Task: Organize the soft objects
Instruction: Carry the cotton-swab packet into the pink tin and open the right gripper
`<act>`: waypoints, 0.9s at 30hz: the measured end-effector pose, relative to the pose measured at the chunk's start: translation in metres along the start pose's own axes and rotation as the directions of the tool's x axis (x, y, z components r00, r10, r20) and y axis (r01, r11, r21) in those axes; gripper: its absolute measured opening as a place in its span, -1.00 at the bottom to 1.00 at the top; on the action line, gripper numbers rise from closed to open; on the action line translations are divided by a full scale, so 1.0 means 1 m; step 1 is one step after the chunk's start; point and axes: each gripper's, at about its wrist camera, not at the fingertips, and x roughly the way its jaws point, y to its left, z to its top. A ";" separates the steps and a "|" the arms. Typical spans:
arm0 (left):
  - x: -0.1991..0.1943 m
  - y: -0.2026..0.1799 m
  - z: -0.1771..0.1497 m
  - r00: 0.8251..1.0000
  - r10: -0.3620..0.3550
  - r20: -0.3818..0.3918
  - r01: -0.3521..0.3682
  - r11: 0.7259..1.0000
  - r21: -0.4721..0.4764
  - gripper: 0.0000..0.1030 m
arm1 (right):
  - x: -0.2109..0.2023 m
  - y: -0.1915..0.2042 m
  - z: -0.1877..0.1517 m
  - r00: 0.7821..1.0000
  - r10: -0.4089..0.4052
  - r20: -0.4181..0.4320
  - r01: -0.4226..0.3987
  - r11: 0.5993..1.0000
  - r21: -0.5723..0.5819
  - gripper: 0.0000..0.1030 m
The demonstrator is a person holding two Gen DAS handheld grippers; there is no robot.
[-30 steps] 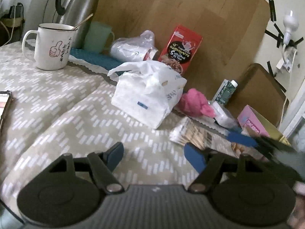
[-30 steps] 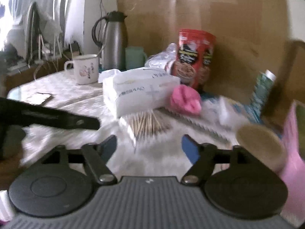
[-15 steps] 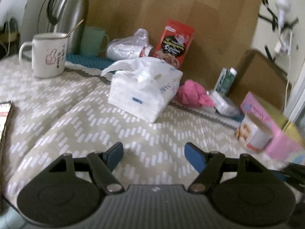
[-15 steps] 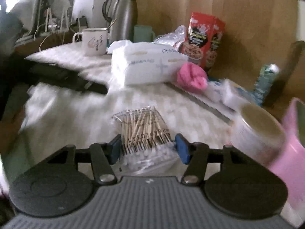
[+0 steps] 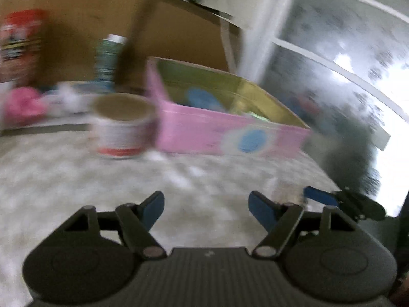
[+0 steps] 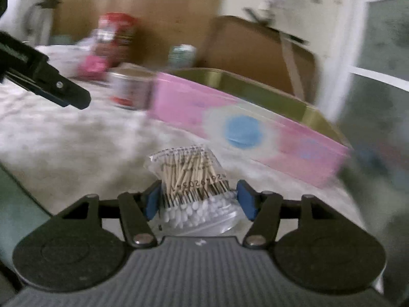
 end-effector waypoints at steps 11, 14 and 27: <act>0.045 -0.068 0.002 0.996 -0.020 -0.090 0.030 0.993 0.117 0.51 | -0.023 -0.037 -0.032 0.994 0.083 0.069 -0.097 0.967 0.233 0.74; 0.053 -0.077 0.001 0.993 -0.035 -0.114 0.051 0.989 0.140 0.46 | -0.032 -0.035 -0.038 0.989 0.117 0.091 -0.135 0.964 0.229 0.72; 0.063 -0.108 0.011 0.984 -0.120 -0.130 0.148 0.962 0.230 0.10 | -0.035 -0.045 -0.042 0.985 0.079 0.153 -0.109 0.974 0.197 -0.50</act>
